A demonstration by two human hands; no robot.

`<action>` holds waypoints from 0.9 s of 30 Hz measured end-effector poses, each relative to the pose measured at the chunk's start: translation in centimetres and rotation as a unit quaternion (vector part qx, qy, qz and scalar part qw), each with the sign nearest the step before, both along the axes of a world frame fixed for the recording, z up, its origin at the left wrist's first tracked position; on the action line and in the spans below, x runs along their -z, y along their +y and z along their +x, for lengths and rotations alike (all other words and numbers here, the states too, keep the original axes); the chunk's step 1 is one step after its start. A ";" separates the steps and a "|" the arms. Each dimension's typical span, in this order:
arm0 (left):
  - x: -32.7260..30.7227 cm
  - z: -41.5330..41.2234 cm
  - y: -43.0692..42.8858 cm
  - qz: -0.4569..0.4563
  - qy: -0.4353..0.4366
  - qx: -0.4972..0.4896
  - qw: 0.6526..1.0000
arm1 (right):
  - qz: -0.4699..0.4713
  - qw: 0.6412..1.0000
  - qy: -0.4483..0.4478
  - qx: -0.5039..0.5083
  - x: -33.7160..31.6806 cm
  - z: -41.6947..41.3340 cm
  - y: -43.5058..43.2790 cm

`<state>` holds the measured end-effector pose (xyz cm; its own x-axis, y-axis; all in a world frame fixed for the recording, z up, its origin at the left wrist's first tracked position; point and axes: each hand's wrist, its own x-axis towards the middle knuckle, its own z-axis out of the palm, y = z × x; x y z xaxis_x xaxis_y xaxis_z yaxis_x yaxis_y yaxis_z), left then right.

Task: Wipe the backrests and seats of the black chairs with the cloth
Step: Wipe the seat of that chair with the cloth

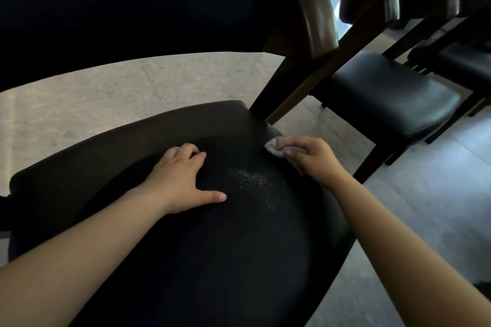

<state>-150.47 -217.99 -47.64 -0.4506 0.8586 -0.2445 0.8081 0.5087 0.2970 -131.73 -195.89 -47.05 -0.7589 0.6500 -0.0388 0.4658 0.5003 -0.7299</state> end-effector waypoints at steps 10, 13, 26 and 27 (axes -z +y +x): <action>-1.7 1.0 0.2 -0.035 0.025 0.006 0.999 | 0.040 0.993 0.065 0.091 -1.7 3.9 -0.4; -2.3 2.6 -0.4 -0.015 0.019 0.008 1.000 | -0.002 0.995 0.026 0.100 1.3 3.8 -0.7; -1.6 4.9 -1.7 -0.050 0.009 0.017 0.999 | 0.081 0.981 0.074 0.159 0.1 9.1 -2.5; -1.4 4.9 -1.8 -0.051 0.009 0.017 0.999 | 0.076 0.981 0.068 0.166 0.9 9.0 -2.9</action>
<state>-145.57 -219.79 -46.20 -0.4273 0.8442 -0.3238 0.8300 0.5082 0.2297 -122.70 -198.76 -47.93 -0.4952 0.8529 0.1652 0.5245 0.4451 -0.7258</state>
